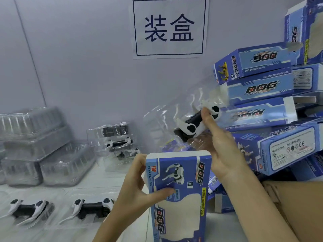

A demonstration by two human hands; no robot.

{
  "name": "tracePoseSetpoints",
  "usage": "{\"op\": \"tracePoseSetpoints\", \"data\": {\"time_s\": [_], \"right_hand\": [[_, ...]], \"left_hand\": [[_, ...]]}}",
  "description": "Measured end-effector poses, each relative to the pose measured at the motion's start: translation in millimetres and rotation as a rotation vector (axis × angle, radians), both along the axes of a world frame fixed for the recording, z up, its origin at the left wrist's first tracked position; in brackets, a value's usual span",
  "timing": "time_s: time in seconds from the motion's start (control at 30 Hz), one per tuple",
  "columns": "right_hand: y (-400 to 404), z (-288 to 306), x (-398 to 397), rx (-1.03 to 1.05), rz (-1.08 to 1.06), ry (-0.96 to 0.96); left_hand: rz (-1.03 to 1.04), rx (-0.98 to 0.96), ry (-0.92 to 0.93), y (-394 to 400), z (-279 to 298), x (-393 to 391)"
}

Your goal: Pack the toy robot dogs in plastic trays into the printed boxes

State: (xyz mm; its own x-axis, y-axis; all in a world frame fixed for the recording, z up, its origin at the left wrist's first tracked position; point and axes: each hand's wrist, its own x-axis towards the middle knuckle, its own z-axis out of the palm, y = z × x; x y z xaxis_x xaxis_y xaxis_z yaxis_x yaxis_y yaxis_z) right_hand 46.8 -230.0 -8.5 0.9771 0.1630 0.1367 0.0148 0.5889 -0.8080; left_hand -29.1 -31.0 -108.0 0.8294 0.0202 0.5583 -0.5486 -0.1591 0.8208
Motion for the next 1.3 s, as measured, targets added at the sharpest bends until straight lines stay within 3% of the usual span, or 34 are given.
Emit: {"op": "tracePoseSetpoints", "data": {"time_s": [0.1, 0.43, 0.83, 1.1, 1.3], "right_hand": [[2.1, -1.7, -3.5, -0.116, 0.097, 0.009], [-17.7, 4.0, 0.6, -0.356, 0.212, -0.256], [-35.8, 12.3, -5.0, -0.787, 0.103, -0.52], [-33.9, -6.9, 1.8, -0.812, 0.36, -0.408], [-35.0, -45.1, -2.2, -0.578, 0.339, -0.438]], "left_hand": [[0.011, 0.001, -0.021, 2.0, -2.0, 0.9], [0.023, -0.14, -0.002, -0.3, -1.0, 1.2], [0.079, 0.057, -0.006, -3.3, -11.0, 2.0], [0.088, 0.092, -0.048, -6.5, -9.9, 0.2], [0.101, 0.031, -0.02, -9.3, -11.5, 1.1]]}}
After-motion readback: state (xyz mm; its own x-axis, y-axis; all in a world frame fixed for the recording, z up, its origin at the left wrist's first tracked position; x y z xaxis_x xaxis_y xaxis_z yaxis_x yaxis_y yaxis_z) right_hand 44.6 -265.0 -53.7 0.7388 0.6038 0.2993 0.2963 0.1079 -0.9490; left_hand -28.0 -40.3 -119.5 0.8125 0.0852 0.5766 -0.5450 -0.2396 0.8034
